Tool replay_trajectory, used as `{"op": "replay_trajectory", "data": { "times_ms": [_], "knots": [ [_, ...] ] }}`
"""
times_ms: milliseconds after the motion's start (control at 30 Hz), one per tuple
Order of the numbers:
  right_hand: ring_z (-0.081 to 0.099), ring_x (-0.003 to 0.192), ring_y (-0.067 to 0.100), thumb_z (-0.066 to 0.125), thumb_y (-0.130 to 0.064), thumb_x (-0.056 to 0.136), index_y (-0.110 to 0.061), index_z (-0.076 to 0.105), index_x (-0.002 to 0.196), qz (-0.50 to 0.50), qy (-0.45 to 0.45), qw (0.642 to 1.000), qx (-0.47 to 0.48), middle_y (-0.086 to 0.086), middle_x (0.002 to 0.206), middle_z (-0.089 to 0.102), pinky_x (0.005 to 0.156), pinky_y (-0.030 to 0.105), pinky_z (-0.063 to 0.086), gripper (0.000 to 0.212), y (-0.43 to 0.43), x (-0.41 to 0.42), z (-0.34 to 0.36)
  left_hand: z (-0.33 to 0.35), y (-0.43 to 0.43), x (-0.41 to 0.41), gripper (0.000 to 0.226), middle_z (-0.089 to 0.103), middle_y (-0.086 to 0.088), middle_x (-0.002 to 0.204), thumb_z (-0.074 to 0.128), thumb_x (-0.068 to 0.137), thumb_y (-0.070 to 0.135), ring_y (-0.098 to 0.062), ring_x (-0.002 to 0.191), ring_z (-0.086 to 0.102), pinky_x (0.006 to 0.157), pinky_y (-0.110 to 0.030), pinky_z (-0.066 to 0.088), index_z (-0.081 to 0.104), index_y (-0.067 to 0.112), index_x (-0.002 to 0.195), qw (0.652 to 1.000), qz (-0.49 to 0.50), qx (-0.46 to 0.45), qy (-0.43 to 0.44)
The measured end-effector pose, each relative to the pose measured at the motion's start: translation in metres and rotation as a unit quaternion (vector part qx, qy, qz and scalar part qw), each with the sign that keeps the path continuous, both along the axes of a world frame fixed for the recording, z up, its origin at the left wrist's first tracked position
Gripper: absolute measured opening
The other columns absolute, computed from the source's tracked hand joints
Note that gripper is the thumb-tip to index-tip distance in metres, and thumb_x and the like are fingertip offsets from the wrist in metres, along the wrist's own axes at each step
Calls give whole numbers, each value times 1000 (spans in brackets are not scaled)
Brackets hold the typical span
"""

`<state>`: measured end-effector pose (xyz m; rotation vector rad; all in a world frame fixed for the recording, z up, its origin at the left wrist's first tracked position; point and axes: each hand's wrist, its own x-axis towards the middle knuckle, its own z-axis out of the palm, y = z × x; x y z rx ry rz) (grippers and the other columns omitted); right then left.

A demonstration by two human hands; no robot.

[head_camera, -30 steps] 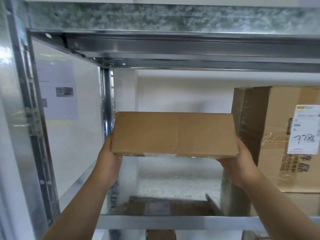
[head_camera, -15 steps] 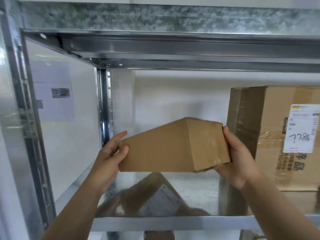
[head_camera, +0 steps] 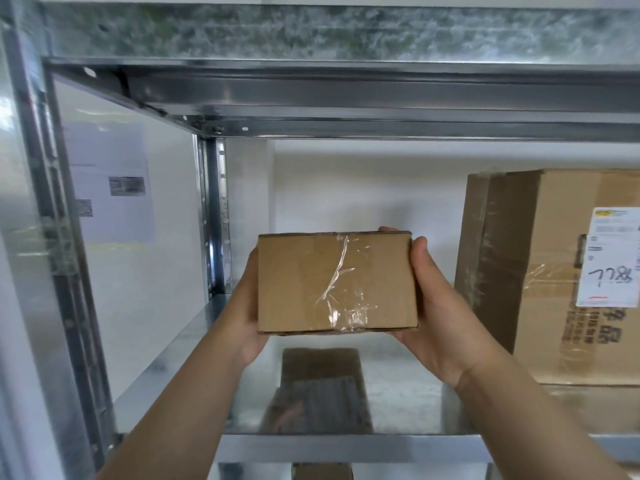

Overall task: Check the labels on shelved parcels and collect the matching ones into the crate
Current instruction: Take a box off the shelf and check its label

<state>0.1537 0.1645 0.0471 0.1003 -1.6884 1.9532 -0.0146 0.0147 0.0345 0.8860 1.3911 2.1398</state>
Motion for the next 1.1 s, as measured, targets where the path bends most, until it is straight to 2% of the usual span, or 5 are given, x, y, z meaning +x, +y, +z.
{"op": "replay_trajectory", "data": {
  "times_ms": [200,400,767,900,1100],
  "knots": [
    [66,130,24,37,-66,95,-42,62,139,-6,-7,1000,-20,-2,138,71,111,55,48,56,7,-1,1,8,-2,7,64,78,8,75,37,109,46,-9,63,75,63,-31,55,82,33,66,1000,2,8,-4],
    [63,132,32,44,-72,90,-32,68,138,-22,-31,999,8,9,141,67,105,56,54,66,21,-1,-3,17,-13,-1,68,74,0,125,71,71,81,-30,120,68,92,-52,59,73,37,123,999,15,-45,-10],
    [63,129,29,58,-63,96,-26,70,131,-130,-41,987,84,7,132,69,96,49,60,52,24,-1,1,20,-17,-1,29,80,-7,97,68,84,44,-26,80,78,78,-45,62,84,20,89,992,-80,-54,-84],
    [46,141,15,86,-87,32,-38,20,166,-99,-98,987,83,-14,156,45,119,57,40,157,33,1,0,12,-16,-4,28,68,-5,70,63,85,32,-22,54,67,56,-30,60,77,15,67,988,-95,0,-124],
    [44,141,16,93,-81,22,-35,10,167,-62,-116,990,46,-14,148,50,125,62,30,173,53,4,-1,6,-32,-3,97,69,-17,131,88,62,63,-37,112,71,96,-54,57,63,11,140,978,-164,59,-113]
  ]
}}
